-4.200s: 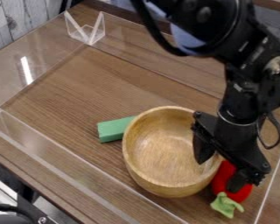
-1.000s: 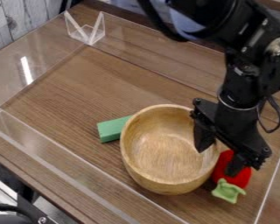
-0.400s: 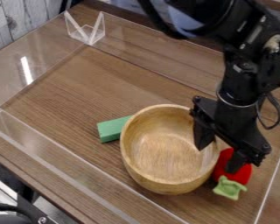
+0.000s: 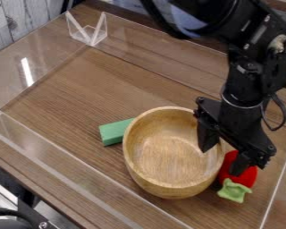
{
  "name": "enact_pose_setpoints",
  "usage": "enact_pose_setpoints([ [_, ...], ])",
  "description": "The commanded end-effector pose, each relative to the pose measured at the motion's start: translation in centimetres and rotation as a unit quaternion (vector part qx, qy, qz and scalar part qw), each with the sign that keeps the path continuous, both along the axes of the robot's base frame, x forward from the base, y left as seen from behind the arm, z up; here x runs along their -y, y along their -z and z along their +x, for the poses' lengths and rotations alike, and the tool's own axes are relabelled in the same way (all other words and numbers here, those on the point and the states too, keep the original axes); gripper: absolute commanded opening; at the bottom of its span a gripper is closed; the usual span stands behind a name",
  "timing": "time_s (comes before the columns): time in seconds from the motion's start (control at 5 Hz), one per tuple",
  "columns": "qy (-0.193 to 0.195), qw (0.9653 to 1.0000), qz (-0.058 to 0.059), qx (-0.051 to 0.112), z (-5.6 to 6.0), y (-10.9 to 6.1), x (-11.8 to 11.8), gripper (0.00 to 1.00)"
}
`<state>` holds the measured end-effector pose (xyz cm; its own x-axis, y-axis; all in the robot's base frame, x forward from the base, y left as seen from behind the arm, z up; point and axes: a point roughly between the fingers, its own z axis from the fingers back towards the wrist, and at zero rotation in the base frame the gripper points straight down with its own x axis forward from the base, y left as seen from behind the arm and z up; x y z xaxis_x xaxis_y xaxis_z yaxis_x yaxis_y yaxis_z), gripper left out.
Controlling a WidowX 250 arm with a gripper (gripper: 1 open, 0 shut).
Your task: Move the red fruit to the right
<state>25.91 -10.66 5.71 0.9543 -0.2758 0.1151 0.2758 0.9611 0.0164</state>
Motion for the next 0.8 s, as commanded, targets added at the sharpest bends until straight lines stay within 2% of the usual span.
enact_pose_setpoints([
  [0.0, -0.006, 0.9994, -0.012, 0.031, 1.16, -1.50, 0.03, 0.00],
  [0.6, -0.011, 0.9993, -0.012, 0.032, 1.47, -1.31, -0.09, 0.00],
])
